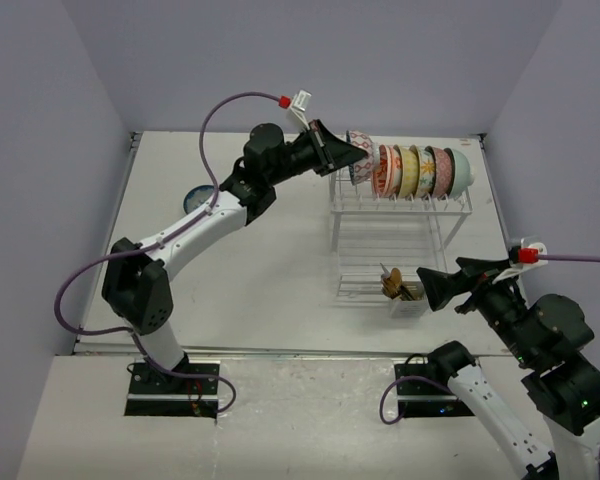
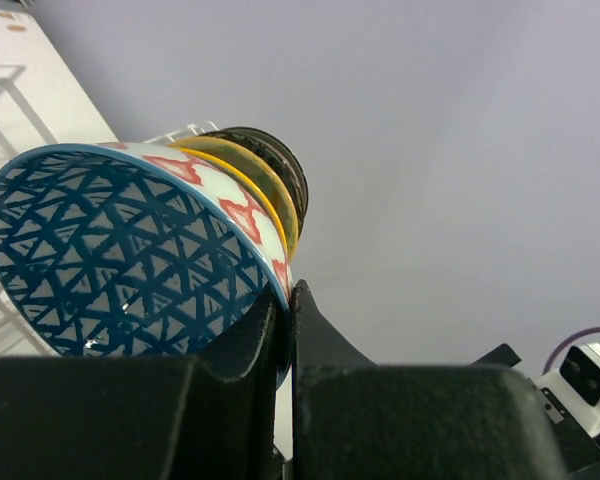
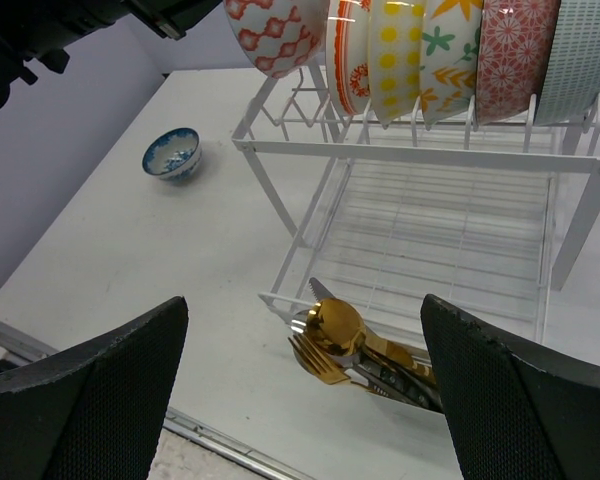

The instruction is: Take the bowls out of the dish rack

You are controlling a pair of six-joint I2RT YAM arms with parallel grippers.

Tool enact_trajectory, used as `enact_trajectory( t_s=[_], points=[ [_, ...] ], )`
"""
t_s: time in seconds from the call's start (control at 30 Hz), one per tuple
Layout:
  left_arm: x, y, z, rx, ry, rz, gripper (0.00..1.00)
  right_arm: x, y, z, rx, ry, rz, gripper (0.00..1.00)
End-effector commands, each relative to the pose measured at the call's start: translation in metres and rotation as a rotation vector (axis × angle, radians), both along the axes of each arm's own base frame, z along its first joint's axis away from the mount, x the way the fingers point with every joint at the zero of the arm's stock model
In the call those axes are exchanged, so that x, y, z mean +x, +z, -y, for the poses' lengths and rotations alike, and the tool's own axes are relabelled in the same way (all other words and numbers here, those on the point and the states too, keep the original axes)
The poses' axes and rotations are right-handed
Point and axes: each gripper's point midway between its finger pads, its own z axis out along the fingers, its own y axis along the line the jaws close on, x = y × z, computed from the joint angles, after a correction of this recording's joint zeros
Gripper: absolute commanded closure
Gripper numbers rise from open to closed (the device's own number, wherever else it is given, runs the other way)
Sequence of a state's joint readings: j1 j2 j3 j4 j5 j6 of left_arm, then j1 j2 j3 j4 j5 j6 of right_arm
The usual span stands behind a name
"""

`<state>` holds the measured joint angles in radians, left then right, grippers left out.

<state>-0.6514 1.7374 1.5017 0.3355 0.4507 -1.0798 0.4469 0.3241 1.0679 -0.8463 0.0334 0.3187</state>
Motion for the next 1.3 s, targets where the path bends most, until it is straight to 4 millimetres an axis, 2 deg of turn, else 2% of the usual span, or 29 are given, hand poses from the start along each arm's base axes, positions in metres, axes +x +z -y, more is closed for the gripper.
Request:
enact_trajectory(
  t_s=[0.0, 0.13, 0.17, 0.23, 0.33, 0.37, 0.4, 0.43, 0.47, 0.5, 0.53, 0.63, 0.67, 0.7, 0.77, 0.8, 0.83, 0.87, 0.9, 0.93, 0.97, 1.03, 1.13, 1.27],
  points=[
    [-0.007, 0.061, -0.024, -0.037, 0.103, 0.148, 1.00, -0.007, 0.018, 0.000, 0.007, 0.026, 0.059, 0.01],
    [-0.003, 0.070, -0.042, 0.004, 0.208, 0.188, 1.00, -0.008, 0.018, -0.001, 0.009, 0.030, 0.058, 0.01],
    [-0.002, 0.068, -0.046, 0.028, 0.230, 0.184, 1.00, -0.008, 0.019, -0.001, 0.011, 0.031, 0.060, 0.01],
    [0.004, 0.077, -0.065, 0.077, 0.340, 0.232, 1.00, -0.008, 0.019, -0.001, 0.011, 0.033, 0.059, 0.01],
    [0.016, 0.077, -0.102, 0.217, 0.531, 0.253, 1.00, -0.010, 0.020, 0.000, 0.013, 0.031, 0.064, 0.01],
    [0.019, 0.064, -0.115, 0.305, 0.576, 0.218, 1.00, -0.010, 0.020, 0.000, 0.013, 0.030, 0.064, 0.01],
    [0.024, 0.064, -0.135, 0.354, 0.670, 0.212, 1.00, -0.010, 0.020, 0.000, 0.013, 0.030, 0.064, 0.01],
    [0.026, 0.060, -0.146, 0.421, 0.714, 0.225, 1.00, -0.010, 0.019, 0.000, 0.012, 0.031, 0.061, 0.01],
    [0.026, 0.045, -0.160, 0.508, 0.753, 0.193, 1.00, -0.009, 0.018, 0.000, 0.013, 0.031, 0.059, 0.01],
    [0.030, 0.046, -0.180, 0.561, 0.842, 0.184, 1.00, -0.009, 0.018, -0.001, 0.012, 0.033, 0.060, 0.01],
    [0.031, 0.042, -0.191, 0.619, 0.873, 0.188, 1.00, -0.009, 0.017, -0.002, 0.012, 0.037, 0.057, 0.01],
    [0.038, 0.008, -0.230, 0.845, 0.947, 0.120, 1.00, -0.006, 0.013, -0.003, 0.012, 0.036, 0.048, 0.01],
    [0.046, -0.008, -0.233, 0.896, 0.926, 0.091, 1.00, -0.005, 0.012, -0.004, 0.012, 0.035, 0.046, 0.01],
    [0.057, -0.015, -0.252, 0.930, 0.941, 0.054, 1.00, -0.004, 0.011, -0.004, 0.013, 0.035, 0.044, 0.01],
    [0.069, -0.053, -0.265, 1.044, 0.886, -0.029, 1.00, -0.002, 0.010, -0.005, 0.015, 0.035, 0.040, 0.01],
    [0.076, -0.062, -0.283, 1.097, 0.907, -0.059, 1.00, -0.001, 0.010, -0.006, 0.014, 0.033, 0.039, 0.01],
    [0.078, -0.066, -0.292, 1.145, 0.911, -0.082, 1.00, -0.002, 0.008, -0.010, 0.013, 0.058, 0.031, 0.01],
    [0.088, -0.084, -0.300, 1.211, 0.911, -0.117, 1.00, -0.001, 0.007, -0.010, 0.012, 0.058, 0.026, 0.01],
    [0.094, -0.092, -0.315, 1.255, 0.916, -0.148, 1.00, -0.001, 0.006, -0.011, 0.008, 0.060, 0.023, 0.01],
    [0.095, -0.094, -0.322, 1.288, 0.900, -0.174, 1.00, 0.001, 0.004, -0.011, 0.004, 0.060, 0.015, 0.01],
    [0.104, -0.114, -0.328, 1.331, 0.873, -0.218, 1.00, 0.002, 0.003, -0.012, 0.002, 0.061, 0.014, 0.01],
    [0.106, -0.131, -0.334, 1.384, 0.825, -0.251, 1.00, 0.002, 0.000, -0.013, -0.003, 0.063, 0.008, 0.01],
    [0.112, -0.167, -0.339, 1.446, 0.747, -0.316, 1.00, 0.005, -0.005, -0.013, -0.014, 0.061, -0.002, 0.01],
    [0.113, -0.196, -0.344, 1.522, 0.675, -0.361, 1.00, 0.003, -0.006, -0.013, -0.017, 0.064, -0.003, 0.01]
  ],
)
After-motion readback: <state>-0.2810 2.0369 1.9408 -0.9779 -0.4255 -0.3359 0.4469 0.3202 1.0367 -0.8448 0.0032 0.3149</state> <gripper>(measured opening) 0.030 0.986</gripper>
